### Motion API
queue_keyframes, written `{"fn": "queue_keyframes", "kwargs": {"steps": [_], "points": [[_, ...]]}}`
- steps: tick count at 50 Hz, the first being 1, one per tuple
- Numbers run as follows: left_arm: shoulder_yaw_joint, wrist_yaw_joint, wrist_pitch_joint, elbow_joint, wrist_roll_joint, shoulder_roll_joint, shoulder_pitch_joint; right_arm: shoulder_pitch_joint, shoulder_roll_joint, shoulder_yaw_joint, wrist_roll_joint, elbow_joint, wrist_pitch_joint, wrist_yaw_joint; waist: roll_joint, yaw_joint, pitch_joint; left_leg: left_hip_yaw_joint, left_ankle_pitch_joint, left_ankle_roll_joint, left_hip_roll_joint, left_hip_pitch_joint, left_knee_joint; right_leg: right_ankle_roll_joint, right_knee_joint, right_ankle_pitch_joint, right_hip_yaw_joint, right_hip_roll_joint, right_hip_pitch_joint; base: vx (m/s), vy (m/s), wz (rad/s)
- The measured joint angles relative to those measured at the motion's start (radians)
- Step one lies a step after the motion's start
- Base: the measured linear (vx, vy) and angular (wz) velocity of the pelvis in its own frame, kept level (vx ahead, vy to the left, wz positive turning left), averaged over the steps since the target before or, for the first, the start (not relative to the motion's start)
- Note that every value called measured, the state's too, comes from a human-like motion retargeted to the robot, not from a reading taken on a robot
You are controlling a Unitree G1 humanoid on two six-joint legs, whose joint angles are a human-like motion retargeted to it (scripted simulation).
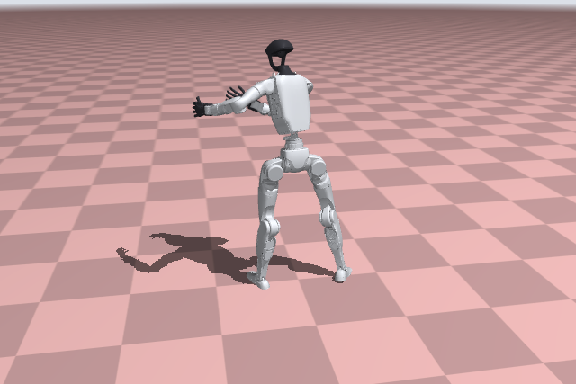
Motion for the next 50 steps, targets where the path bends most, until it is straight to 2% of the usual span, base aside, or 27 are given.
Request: {"fn": "queue_keyframes", "kwargs": {"steps": [5, 8, 10, 11, 12, 13, 15, 16, 17, 18, 20, 25, 32, 39, 45, 50], "points": [[-0.136, 0.035, -0.008, 0.009, 0.057, -0.124, -0.047, 0.128, -0.068, 0.044, -0.056, 0.017, -0.022, -0.047, -0.010, -0.044, 0.025, 0.067, 0.005, 0.002, 0.017, 0.004, 0.000, 0.029, -0.053, -0.057, -0.024, 0.024, -0.007, -0.09, -0.24, -0.69], [-0.239, 0.069, -0.006, 0.037, 0.105, -0.240, -0.080, 0.216, -0.146, 0.063, -0.064, -0.015, -0.018, -0.078, -0.002, -0.102, 0.044, 0.103, 0.013, -0.004, 0.036, 0.012, 0.000, 0.044, -0.067, -0.081, -0.011, 0.043, -0.018, -0.09, -0.28, -0.66], [-0.298, 0.063, -0.002, 0.071, 0.160, -0.324, -0.093, 0.242, -0.230, 0.064, -0.216, -0.039, 0.003, -0.006, 0.004, -0.161, 0.058, 0.128, 0.021, -0.005, 0.052, 0.020, 0.000, 0.048, -0.068, -0.094, 0.008, 0.059, -0.029, -0.08, -0.29, -0.69], [-0.327, 0.078, -0.002, 0.092, 0.174, -0.368, -0.102, 0.252, -0.264, 0.062, -0.271, -0.041, 0.011, -0.028, 0.004, -0.197, 0.065, 0.141, 0.025, -0.006, 0.062, 0.026, 0.000, 0.049, -0.066, -0.098, 0.020, 0.068, -0.035, -0.07, -0.29, -0.71], [-0.358, 0.094, -0.003, 0.113, 0.183, -0.411, -0.112, 0.268, -0.287, 0.057, -0.239, -0.049, -0.001, -0.044, 0.004, -0.235, 0.072, 0.154, 0.030, -0.008, 0.072, 0.032, 0.000, 0.050, -0.064, -0.103, 0.032, 0.078, -0.041, -0.06, -0.29, -0.72], [-0.392, 0.109, -0.006, 0.133, 0.182, -0.450, -0.126, 0.296, -0.288, 0.046, -0.033, -0.072, -0.053, -0.048, 0.003, -0.276, 0.079, 0.167, 0.034, -0.013, 0.084, 0.039, 0.000, 0.051, -0.064, -0.105, 0.044, 0.091, -0.046, -0.05, -0.29, -0.74], [-0.457, 0.125, 0.000, 0.168, 0.195, -0.521, -0.155, 0.305, -0.333, 0.023, 0.066, -0.079, -0.075, -0.044, -0.007, -0.358, 0.085, 0.197, 0.045, -0.015, 0.105, 0.053, 0.000, 0.057, -0.059, -0.109, 0.073, 0.112, -0.059, -0.04, -0.29, -0.86], [-0.487, 0.126, 0.005, 0.191, 0.225, -0.559, -0.187, 0.243, -0.420, 0.050, -0.335, -0.052, -0.006, -0.103, -0.009, -0.390, 0.084, 0.219, 0.053, -0.016, 0.120, 0.057, 0.000, 0.059, -0.055, -0.110, 0.092, 0.130, -0.075, -0.04, -0.31, -1.06], [-0.520, 0.125, 0.011, 0.209, 0.242, -0.593, -0.220, 0.206, -0.476, 0.052, -0.527, -0.036, 0.028, -0.122, -0.012, -0.422, 0.081, 0.239, 0.062, -0.016, 0.136, 0.062, 0.000, 0.060, -0.053, -0.109, 0.110, 0.149, -0.090, -0.04, -0.34, -1.15], [-0.558, 0.124, 0.018, 0.220, 0.231, -0.621, -0.258, 0.220, -0.472, 0.005, -0.301, -0.042, -0.007, -0.065, -0.017, -0.453, 0.076, 0.258, 0.073, -0.018, 0.155, 0.066, 0.000, 0.060, -0.056, -0.106, 0.125, 0.171, -0.101, -0.03, -0.35, -1.12], [-0.636, 0.138, 0.023, 0.231, 0.200, -0.668, -0.359, 0.213, -0.479, -0.070, 0.073, -0.052, -0.077, -0.056, -0.026, -0.503, 0.067, 0.297, 0.099, -0.025, 0.192, 0.075, 0.000, 0.060, -0.062, -0.098, 0.153, 0.219, -0.121, -0.02, -0.35, -1.10], [-0.759, 0.147, 0.014, 0.218, 0.136, -0.784, -0.669, 0.055, -0.635, -0.178, 0.177, -0.032, -0.130, -0.064, -0.062, -0.585, 0.045, 0.363, 0.170, -0.018, 0.233, 0.115, 0.008, 0.060, -0.068, -0.090, 0.210, 0.279, -0.131, 0.03, -0.25, -0.83], [-0.774, 0.187, -0.063, 0.219, 0.021, -0.929, -1.081, -0.226, -0.838, -0.248, 0.257, -0.013, -0.199, -0.081, -0.117, -0.644, 0.018, 0.362, 0.201, 0.033, 0.203, 0.152, 0.099, 0.060, -0.073, -0.100, 0.269, 0.234, -0.068, 0.11, -0.03, -0.31], [-0.748, 0.213, -0.138, 0.243, -0.092, -0.985, -1.314, -0.440, -0.913, -0.243, 0.283, 0.031, -0.234, -0.089, -0.120, -0.641, -0.012, 0.335, 0.207, 0.060, 0.203, 0.158, 0.164, 0.060, -0.049, -0.110, 0.298, 0.220, -0.048, 0.08, -0.01, -0.17], [-0.721, 0.191, -0.136, 0.241, -0.125, -0.993, -1.283, -0.447, -0.867, -0.246, 0.273, 0.055, -0.208, -0.059, -0.086, -0.620, -0.032, 0.323, 0.166, 0.058, 0.226, 0.152, 0.179, 0.060, -0.041, -0.108, 0.300, 0.245, -0.061, 0.00, 0.01, 0.01], [-0.690, 0.165, -0.092, 0.216, -0.105, -0.983, -1.051, -0.305, -0.745, -0.261, 0.225, 0.063, -0.156, -0.044, -0.057, -0.630, -0.040, 0.314, 0.091, 0.052, 0.215, 0.152, 0.152, 0.060, -0.049, -0.107, 0.279, 0.238, -0.064, -0.02, 0.14, 0.26]]}}
